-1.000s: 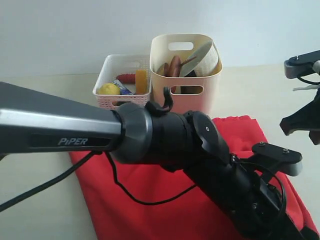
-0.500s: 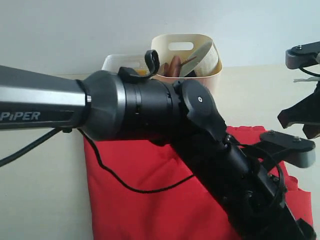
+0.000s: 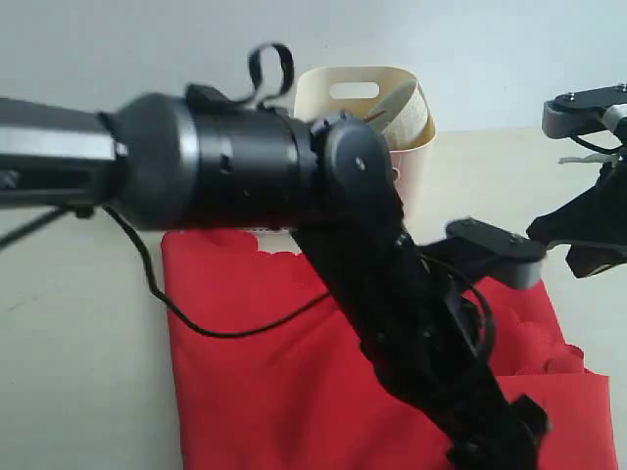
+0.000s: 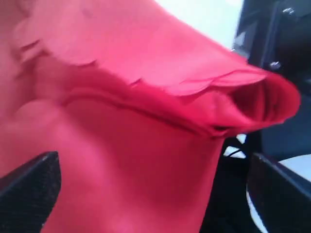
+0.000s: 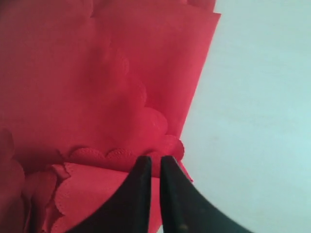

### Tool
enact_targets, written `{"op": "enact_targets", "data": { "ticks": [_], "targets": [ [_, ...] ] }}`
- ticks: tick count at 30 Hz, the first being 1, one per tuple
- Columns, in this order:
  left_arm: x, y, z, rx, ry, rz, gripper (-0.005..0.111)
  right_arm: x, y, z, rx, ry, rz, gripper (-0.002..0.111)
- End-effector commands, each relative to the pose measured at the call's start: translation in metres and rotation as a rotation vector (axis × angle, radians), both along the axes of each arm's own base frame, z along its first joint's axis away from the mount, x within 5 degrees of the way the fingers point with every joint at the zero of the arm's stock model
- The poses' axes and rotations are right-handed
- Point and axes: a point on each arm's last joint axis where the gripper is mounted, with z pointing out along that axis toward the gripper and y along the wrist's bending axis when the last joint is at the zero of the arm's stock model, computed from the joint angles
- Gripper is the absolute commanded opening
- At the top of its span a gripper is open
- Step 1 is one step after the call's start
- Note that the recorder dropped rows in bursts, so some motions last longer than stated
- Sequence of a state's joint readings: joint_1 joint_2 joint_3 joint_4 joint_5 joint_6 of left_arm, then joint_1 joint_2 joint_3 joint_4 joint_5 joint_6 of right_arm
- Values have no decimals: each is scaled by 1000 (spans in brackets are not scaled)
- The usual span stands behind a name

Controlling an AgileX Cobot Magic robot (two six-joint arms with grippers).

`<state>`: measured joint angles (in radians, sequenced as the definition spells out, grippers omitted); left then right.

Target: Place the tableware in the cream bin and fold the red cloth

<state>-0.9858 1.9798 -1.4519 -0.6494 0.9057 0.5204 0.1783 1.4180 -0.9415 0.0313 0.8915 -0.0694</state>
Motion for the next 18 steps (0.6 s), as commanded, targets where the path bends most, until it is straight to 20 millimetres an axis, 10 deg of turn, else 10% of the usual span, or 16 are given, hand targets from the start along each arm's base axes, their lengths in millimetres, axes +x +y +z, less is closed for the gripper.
{"op": "enact_targets", "data": {
  "ticks": [1, 11, 18],
  "targets": [
    [13, 46, 40, 130, -103, 95, 105, 1, 12, 1, 123, -4, 79, 18],
    [15, 175, 107, 36, -258, 404, 105, 12, 56, -12, 567, 40, 362, 52],
    [-10, 249, 144, -110, -455, 637, 105, 33, 89, -38, 560, 176, 483, 66]
  ]
}}
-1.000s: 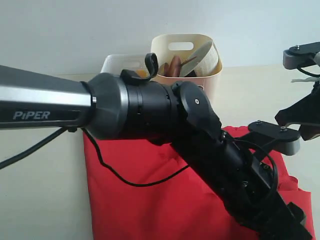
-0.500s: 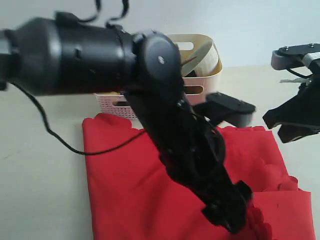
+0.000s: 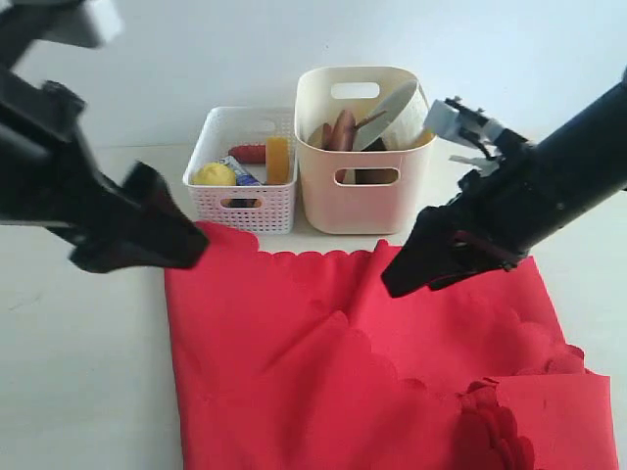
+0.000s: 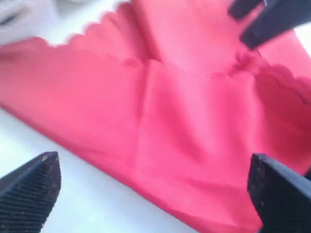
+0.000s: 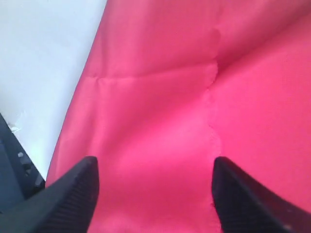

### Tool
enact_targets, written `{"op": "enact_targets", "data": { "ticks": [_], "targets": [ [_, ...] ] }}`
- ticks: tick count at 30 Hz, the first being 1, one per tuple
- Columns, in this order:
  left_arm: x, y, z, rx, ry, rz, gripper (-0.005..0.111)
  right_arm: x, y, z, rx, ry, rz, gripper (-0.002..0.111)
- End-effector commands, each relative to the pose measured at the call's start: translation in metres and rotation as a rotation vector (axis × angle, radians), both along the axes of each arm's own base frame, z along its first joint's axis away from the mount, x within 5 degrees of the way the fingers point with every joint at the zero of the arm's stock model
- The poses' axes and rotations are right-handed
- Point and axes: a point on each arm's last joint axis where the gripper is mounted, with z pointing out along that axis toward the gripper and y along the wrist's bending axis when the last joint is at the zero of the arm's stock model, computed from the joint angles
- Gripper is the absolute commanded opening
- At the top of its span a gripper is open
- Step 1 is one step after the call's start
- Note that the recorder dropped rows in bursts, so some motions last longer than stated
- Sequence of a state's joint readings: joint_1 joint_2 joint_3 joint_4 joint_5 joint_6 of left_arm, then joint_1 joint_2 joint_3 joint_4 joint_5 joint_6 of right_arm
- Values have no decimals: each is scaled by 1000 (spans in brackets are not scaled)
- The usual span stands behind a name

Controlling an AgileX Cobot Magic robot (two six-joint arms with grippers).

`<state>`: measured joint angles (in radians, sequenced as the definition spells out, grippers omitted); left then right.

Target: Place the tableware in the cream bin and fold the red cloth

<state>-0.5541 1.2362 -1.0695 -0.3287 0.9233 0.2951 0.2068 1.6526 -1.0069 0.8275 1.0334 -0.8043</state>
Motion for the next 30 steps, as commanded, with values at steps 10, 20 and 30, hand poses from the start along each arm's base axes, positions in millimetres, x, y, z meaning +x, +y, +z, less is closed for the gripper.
{"op": "enact_targets", "data": {
  "ticks": [10, 20, 30],
  "targets": [
    [-48, 66, 28, -216, -429, 240, 105, 46, 66, -48, -78, -21, 159, 66],
    [-51, 69, 24, -225, -475, 256, 105, 74, 73, -88, -132, 21, 155, 66],
    [-50, 69, 24, -225, -485, 258, 105, 84, 80, -106, -120, 84, 191, 66]
  ]
}}
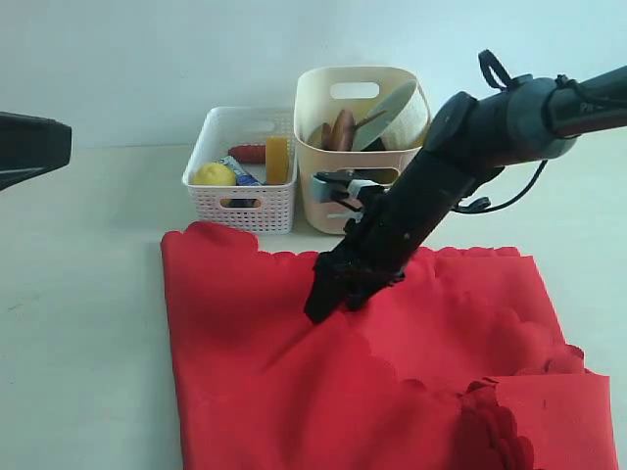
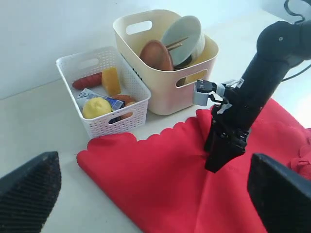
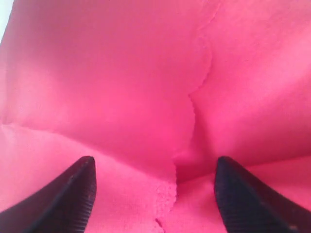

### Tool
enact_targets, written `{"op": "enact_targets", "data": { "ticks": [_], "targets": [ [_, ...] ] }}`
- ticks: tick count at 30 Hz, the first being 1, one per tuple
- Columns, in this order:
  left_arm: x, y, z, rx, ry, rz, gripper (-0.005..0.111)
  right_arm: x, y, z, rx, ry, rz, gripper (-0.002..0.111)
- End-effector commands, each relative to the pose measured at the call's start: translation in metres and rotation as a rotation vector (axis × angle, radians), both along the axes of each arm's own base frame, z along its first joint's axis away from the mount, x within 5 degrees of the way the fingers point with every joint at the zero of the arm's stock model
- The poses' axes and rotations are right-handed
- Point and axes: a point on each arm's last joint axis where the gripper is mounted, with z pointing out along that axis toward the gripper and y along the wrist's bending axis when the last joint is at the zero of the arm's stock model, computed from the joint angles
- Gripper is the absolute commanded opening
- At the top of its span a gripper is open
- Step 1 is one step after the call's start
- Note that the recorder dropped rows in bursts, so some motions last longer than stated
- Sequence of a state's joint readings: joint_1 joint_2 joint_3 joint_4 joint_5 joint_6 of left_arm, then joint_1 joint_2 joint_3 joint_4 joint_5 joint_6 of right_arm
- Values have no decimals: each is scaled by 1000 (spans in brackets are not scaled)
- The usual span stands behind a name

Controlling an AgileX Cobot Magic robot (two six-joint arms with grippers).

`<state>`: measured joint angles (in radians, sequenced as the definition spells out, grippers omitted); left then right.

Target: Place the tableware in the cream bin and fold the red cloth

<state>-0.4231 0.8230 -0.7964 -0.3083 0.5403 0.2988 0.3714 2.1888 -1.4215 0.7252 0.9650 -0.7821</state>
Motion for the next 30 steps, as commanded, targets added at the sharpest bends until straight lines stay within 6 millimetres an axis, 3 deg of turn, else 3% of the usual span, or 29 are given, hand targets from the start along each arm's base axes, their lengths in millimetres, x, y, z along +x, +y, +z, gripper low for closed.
{"op": "enact_targets", "data": {
  "ticks": [1, 9, 13, 15, 17, 18, 20, 24, 30],
  "targets": [
    [0, 2, 2, -7, -28, 13, 105, -1, 3, -3, 10, 56, 33, 66],
    [0, 2, 2, -5, -24, 11, 105, -11, 7, -4, 79, 186, 88, 59],
    [0, 2, 2, -7, -23, 12, 105, -13, 6, -19, 63, 236, 92, 58],
    [0, 2, 2, -7, -20, 13, 105, -11, 6, -21, 59, 215, 74, 44],
    [0, 2, 2, -7, -20, 13, 105, -10, 7, -19, 64, 203, 65, 21],
    [0, 2, 2, -7, -20, 13, 105, -10, 8, -15, 72, 195, 62, 8],
    [0, 2, 2, -7, -20, 13, 105, -9, 8, -2, 82, 174, 50, 0],
    [0, 2, 2, -7, -20, 13, 105, -9, 8, 23, 93, 144, 15, 0],
    [-1, 2, 2, -6, -19, 11, 105, -19, 5, 84, 134, 80, -6, 0]
  ]
}}
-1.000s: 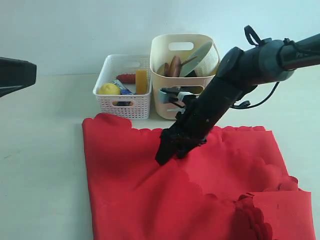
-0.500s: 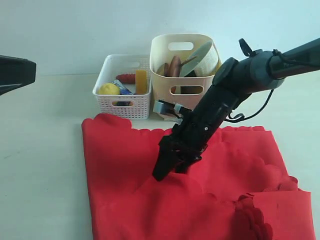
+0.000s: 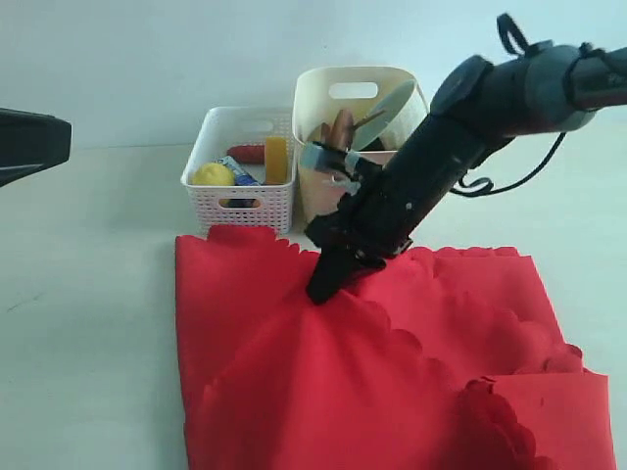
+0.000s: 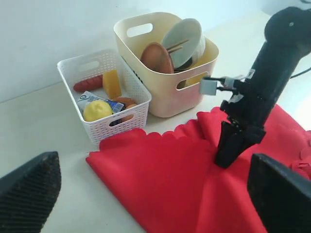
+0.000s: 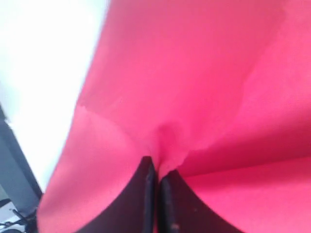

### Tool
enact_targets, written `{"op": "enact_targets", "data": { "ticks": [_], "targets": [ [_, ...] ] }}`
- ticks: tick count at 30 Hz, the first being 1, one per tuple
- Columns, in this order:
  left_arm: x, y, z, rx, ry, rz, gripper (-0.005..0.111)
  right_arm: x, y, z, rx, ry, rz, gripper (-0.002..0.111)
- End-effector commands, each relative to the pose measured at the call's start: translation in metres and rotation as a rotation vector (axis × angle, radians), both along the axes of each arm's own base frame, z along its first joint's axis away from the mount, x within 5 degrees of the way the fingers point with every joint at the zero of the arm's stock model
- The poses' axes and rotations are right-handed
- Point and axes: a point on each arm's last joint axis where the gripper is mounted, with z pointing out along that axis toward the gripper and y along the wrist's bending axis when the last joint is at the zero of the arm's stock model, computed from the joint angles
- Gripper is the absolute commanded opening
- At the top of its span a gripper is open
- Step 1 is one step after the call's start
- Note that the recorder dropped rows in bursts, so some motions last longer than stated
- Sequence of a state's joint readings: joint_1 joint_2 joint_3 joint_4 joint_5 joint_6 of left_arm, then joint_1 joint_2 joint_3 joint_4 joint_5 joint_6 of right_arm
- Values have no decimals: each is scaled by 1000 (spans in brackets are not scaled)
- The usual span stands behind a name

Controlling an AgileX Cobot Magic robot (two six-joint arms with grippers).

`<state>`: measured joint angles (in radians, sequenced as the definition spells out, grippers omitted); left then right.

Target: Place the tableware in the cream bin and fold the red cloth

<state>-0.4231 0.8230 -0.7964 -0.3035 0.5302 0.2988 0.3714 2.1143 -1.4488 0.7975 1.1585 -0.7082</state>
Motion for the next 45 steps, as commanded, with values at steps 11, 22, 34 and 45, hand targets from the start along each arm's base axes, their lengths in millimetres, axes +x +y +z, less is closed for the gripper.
{"op": "enact_targets", "data": {
  "ticks": [11, 22, 34, 45],
  "targets": [
    [-2, 2, 0, -3, -1, 5, 105, -62, -30, 99, -19, -153, -113, 0],
    [-2, 2, 0, 1, 9, 2, 105, -141, -79, 77, -206, -170, -336, 0],
    [-4, 2, -3, 16, 38, -8, 105, -182, -133, 9, -563, -224, -667, 0],
    [-4, 2, -3, 17, 41, -9, 105, -175, -140, 13, -650, -297, -655, 86]
  ]
}}
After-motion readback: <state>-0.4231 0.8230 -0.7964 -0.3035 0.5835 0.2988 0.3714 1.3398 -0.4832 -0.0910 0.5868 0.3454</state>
